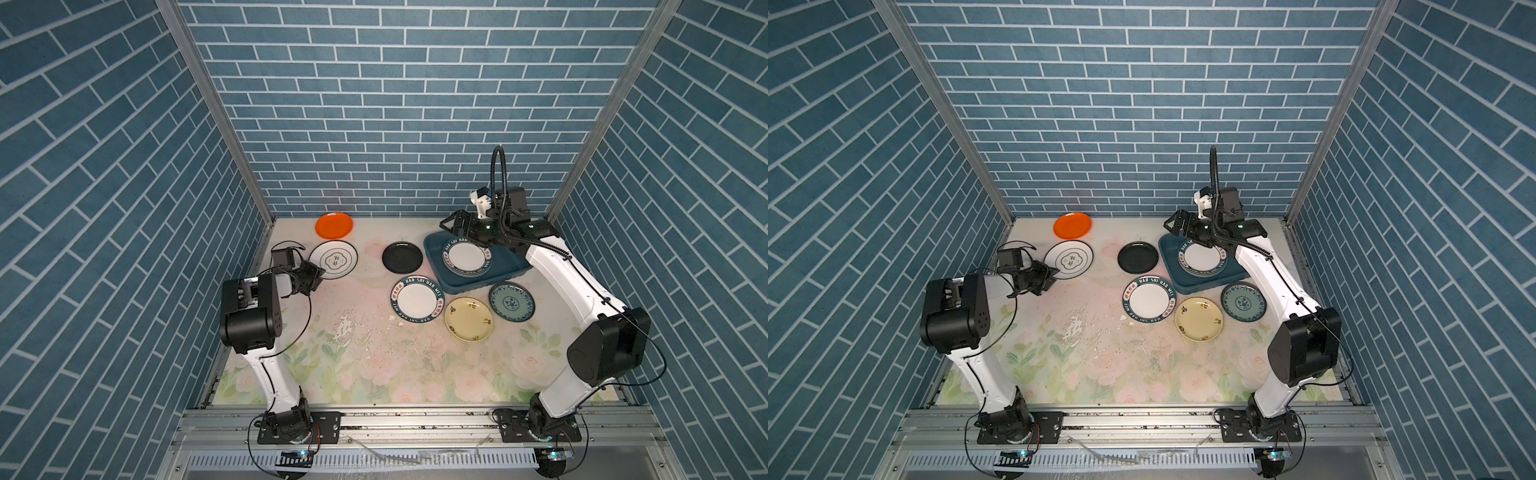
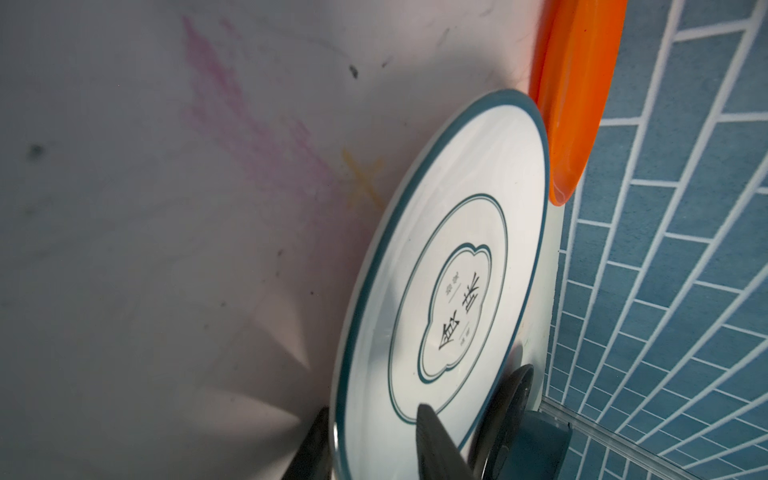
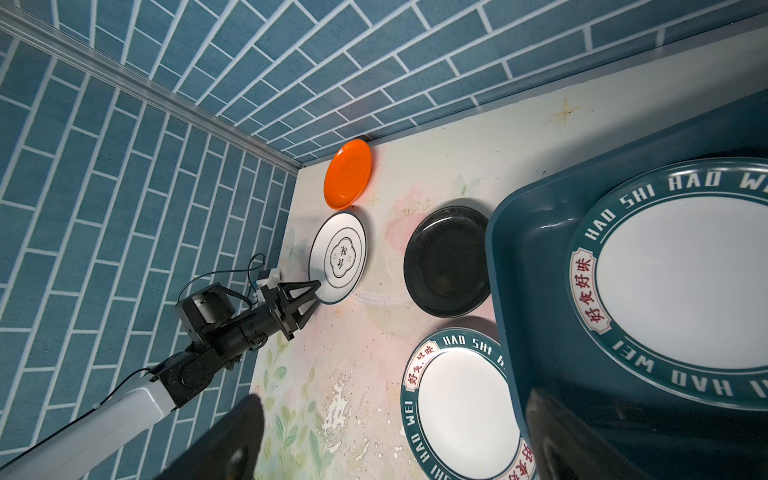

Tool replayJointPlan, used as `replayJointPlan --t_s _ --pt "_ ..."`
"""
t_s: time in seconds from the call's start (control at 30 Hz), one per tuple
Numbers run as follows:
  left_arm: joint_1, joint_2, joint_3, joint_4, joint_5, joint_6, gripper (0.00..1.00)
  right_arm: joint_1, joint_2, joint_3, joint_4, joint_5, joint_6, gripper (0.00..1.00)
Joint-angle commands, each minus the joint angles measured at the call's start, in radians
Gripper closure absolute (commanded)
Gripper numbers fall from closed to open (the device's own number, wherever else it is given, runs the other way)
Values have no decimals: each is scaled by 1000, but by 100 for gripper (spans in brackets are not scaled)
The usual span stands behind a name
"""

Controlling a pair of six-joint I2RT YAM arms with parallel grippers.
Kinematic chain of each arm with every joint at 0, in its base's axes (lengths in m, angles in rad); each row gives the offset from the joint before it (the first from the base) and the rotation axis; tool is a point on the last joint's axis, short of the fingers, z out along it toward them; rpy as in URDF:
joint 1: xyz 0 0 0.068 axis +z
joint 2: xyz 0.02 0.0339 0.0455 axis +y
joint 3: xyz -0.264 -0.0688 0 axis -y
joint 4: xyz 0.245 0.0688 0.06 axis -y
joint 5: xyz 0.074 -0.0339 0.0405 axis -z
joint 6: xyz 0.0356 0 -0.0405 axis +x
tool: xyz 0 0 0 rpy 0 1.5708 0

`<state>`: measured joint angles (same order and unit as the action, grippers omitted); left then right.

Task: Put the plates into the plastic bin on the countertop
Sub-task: 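Grasp the white teal-rimmed plate edge with the left gripper and tilt it up, then carry the upright white plate toward the right gripper above the bin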

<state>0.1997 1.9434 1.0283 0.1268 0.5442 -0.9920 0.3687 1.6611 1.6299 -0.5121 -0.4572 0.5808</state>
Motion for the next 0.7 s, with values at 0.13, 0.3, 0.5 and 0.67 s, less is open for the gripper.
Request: replayJointPlan --t_s 0.13,0.3,0.5,0.67 --pt "5 37 7 -39 -8 4 74 16 -9 10 -3 -5 33 2" --pt "4 35 9 -38 -3 1 82 28 12 17 8 -12 35 2" --pt "4 40 15 -38 5 -4 88 54 57 34 53 -18 39 2" --pt "4 38 21 -45 5 -6 92 88 124 69 60 -5 20 2"
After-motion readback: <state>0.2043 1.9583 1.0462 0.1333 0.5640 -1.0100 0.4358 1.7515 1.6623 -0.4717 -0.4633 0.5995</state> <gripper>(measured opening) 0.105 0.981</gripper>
